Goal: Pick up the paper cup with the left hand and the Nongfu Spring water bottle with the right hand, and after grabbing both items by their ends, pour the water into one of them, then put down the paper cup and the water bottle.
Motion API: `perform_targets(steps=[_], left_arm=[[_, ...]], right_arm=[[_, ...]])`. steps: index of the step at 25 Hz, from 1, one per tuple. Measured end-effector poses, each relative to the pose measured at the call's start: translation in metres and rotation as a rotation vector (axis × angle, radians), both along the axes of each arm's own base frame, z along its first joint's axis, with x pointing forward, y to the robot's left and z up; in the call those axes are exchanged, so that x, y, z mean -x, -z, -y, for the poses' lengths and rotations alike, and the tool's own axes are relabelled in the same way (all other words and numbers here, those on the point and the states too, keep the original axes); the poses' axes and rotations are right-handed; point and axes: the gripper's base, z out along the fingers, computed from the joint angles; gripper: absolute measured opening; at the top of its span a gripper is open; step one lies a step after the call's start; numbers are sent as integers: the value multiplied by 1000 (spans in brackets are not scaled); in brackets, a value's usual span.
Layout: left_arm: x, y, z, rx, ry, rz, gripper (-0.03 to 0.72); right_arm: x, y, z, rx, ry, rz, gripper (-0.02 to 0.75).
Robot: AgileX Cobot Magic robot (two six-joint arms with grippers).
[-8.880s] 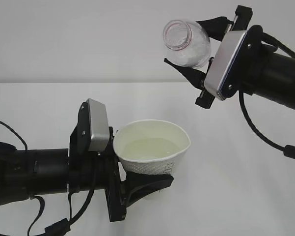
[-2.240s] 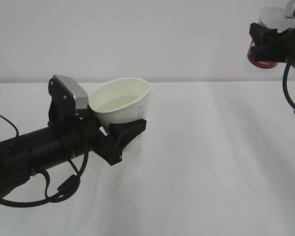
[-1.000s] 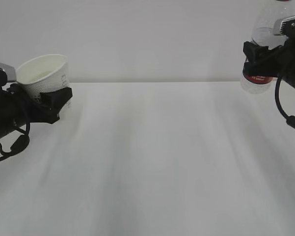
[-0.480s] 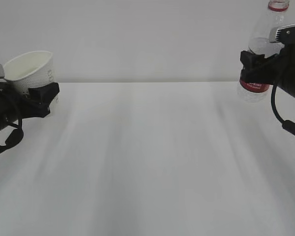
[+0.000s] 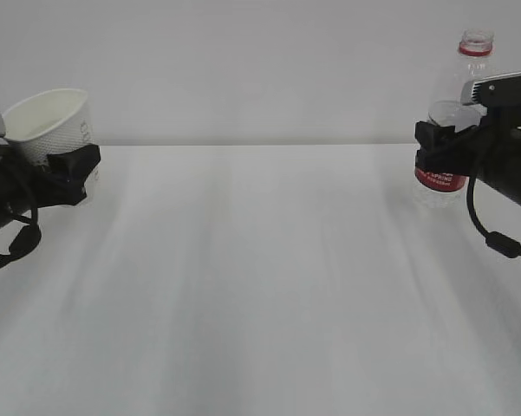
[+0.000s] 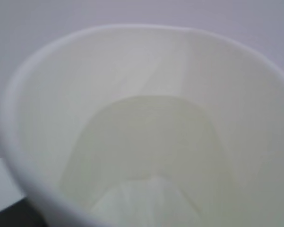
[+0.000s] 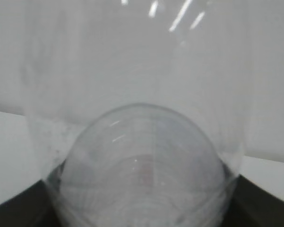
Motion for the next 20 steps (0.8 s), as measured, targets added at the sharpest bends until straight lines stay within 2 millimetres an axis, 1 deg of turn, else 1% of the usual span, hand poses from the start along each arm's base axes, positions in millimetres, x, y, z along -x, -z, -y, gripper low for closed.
perform_targets(steps=[9,12,20], left_arm=[[0,1,-1,0,-10,-7,476],[0,1,-1,0,-10,-7,476],[0,1,-1,-1,-10,-11,475]], right_arm=[[0,23,0,1,0,-62,485],[-1,26,0,-1,-1,-56,485],[-2,24,-1,-9,-2,-19,485]])
